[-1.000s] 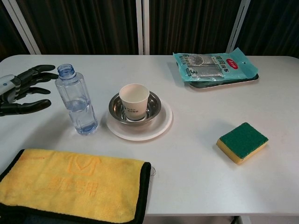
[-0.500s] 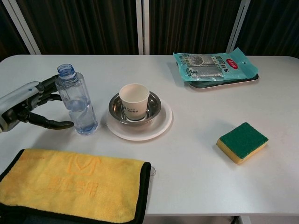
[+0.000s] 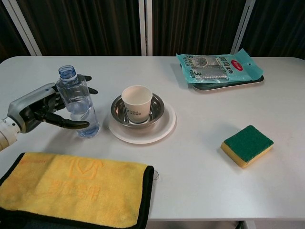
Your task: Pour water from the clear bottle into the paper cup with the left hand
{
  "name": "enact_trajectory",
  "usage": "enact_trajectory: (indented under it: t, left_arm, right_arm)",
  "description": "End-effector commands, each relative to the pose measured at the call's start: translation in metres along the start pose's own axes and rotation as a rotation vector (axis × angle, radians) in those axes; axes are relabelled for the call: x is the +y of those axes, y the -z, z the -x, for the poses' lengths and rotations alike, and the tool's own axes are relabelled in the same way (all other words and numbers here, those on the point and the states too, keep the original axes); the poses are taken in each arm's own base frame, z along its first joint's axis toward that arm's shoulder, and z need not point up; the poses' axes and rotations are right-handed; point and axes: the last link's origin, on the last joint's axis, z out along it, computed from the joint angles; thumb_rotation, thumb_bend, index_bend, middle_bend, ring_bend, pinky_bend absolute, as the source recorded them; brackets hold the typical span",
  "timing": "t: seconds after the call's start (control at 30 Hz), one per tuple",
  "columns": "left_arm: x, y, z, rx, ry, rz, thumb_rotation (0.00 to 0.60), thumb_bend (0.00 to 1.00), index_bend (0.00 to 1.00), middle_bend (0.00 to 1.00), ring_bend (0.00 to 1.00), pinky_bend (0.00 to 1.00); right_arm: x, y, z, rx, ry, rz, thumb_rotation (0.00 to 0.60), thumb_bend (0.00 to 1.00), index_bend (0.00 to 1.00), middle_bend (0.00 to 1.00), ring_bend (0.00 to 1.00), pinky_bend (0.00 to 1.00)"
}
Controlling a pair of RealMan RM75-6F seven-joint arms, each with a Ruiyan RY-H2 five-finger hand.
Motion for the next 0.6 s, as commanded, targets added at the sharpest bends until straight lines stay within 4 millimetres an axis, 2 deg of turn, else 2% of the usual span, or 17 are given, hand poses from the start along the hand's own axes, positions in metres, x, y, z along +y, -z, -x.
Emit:
enact_trajectory:
  t: [0.03,0.4,0.6]
  left_arm:
    - [0.000,-0.004,0.002,-0.001,0.023,-0.004,0.600,0.00,0.10,0.23,0.10,0.18]
    - [0.004,-0.011,0.004,-0.001,0.141,-0.011,0.600,0.00,0.18,0.28,0.15,0.22]
    - [0.004,-0.015,0.005,0.002,0.159,-0.014,0.600,0.01,0.30,0.32,0.19,0.24]
  right_arm:
    - [0.001,0.000,0.000,0.000,0.002,0.002,0.600,0.33,0.00,0.00,0.00,0.00]
    - [0.005,-0.001,0.001,-0.005,0.011,0.016,0.600,0.33,0.00,0.00,0.00,0.00]
    - [0.006,0.000,0.002,-0.008,0.023,0.019,0.600,0.33,0.00,0.00,0.00,0.00]
